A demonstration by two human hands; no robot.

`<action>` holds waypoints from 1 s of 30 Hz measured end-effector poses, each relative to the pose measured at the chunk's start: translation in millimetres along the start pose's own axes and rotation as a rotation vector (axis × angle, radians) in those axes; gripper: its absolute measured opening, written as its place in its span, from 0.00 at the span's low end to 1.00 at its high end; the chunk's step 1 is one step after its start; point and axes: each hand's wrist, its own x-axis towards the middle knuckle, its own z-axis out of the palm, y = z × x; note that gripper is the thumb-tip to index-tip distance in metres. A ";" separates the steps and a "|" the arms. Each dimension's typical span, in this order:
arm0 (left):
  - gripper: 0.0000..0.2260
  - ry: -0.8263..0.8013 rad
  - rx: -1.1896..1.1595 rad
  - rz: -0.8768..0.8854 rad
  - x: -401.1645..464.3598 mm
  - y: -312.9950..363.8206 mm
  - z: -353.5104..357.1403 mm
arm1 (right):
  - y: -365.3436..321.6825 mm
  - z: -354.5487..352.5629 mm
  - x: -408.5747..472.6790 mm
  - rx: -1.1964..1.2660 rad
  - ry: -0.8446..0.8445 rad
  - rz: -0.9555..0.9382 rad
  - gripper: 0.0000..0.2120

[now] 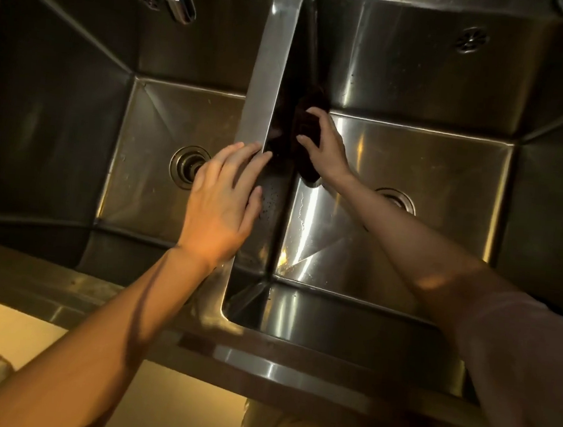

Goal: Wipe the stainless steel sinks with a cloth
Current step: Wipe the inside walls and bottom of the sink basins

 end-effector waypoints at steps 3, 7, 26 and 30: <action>0.19 0.010 0.015 0.009 1.3 0.2 0.8 | 23.8 9.0 1.4 -0.043 -0.033 0.096 0.23; 0.19 0.007 0.018 0.003 1.1 1.1 0.5 | 43.3 12.1 1.7 -0.168 -0.106 0.160 0.23; 0.22 -0.008 -0.012 -0.023 0.4 2.5 0.1 | -85.2 -39.6 -43.4 0.157 0.068 -0.239 0.21; 0.22 -0.003 -0.032 -0.029 -0.3 1.4 0.6 | -76.1 -32.3 -42.9 0.143 0.047 -0.228 0.22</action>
